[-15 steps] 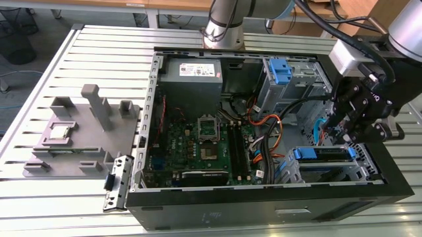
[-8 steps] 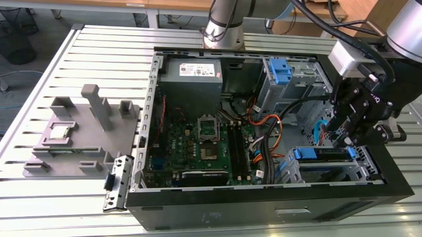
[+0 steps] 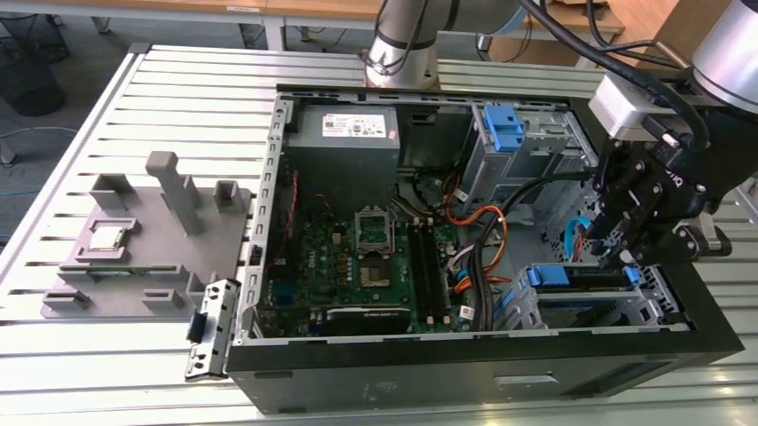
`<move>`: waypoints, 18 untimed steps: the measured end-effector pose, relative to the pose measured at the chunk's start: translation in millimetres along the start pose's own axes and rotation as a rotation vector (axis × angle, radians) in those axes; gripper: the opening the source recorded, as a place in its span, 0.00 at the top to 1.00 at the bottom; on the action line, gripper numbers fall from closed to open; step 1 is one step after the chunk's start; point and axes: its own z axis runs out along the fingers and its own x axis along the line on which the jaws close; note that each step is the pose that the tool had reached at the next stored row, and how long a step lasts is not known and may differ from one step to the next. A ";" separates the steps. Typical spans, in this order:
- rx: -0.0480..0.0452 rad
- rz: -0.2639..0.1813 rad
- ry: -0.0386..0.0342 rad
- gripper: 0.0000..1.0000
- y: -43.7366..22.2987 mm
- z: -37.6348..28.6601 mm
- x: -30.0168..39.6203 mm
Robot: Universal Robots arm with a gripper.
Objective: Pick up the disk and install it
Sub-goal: 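Insert the first disk wire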
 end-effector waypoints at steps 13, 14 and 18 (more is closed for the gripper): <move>-0.0071 0.000 0.0127 0.58 -1.6 2.7 -0.6; -0.0071 0.000 0.0126 0.58 -1.6 2.7 -0.6; -0.0071 0.000 0.0126 0.59 -1.7 2.8 -0.6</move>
